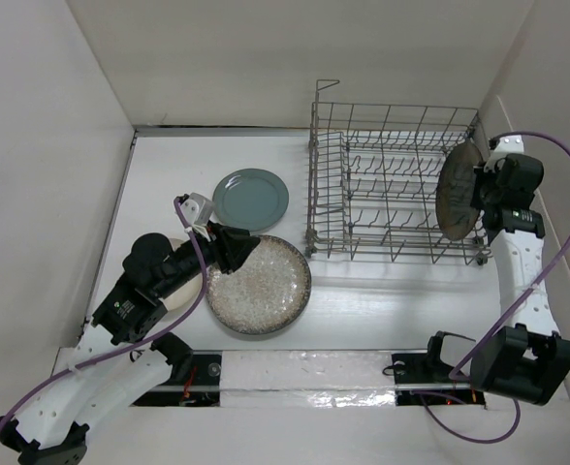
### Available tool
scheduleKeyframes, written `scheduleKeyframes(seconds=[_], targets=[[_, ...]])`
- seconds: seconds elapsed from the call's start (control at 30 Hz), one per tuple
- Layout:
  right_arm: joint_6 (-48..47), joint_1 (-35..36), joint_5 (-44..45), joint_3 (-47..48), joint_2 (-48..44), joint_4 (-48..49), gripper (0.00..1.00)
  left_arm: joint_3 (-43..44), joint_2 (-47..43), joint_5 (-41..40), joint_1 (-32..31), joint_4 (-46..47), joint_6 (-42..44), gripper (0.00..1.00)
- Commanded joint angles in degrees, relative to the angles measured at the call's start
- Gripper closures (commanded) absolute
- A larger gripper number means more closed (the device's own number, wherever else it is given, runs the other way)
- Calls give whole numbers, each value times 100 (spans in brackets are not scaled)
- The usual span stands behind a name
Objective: Load the plates into the dish rack
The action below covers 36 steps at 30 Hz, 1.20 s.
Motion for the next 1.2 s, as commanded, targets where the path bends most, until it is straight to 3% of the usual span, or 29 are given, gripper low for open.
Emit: scheduleKeyframes(seconds=[0.0, 0.1, 0.13, 0.23, 0.33, 0.63, 0.73, 0.8, 0.83, 0.87, 1.07, 1.1, 1.17], targets=[[140, 98, 32, 111, -322, 1266, 100, 214, -89, -8, -27, 139, 50, 67], [254, 98, 32, -11, -366, 1345, 95, 223, -71, -16, -27, 139, 50, 67], [281, 98, 32, -38, -375, 1354, 84, 214, -63, -17, -27, 139, 59, 67], [439, 98, 286, -73, -383, 1363, 64, 206, -45, -86, -27, 130, 41, 67], [650, 98, 514, -38, -340, 1319, 52, 206, 8, -262, -27, 78, 32, 66], [1783, 98, 1297, 260, -532, 1187, 38, 188, 517, -702, -27, -19, -73, 66], [2248, 98, 1245, 252, -892, 1178, 45, 179, 798, -693, 262, 7, -178, 69], [2565, 98, 660, 208, -1129, 1213, 56, 205, 1069, -571, 455, 69, -275, 80], [2819, 151, 464, 156, -1252, 1283, 84, 275, 1167, -544, 508, 69, -319, 95], [2995, 247, 314, 51, -1506, 1336, 98, 311, 1264, -526, 509, 86, -354, 100], [3682, 1194, -1057, -547, -2219, 1871, 100, 513, 1791, -886, 1026, 270, -855, 100], [3787, 1345, -1250, -826, -2420, 2020, 100, 539, 1957, -869, 1175, 323, -951, 97], [3788, 1783, -1313, -1022, -2589, 2136, 100, 627, 2178, -686, 1648, 524, -1171, 80]])
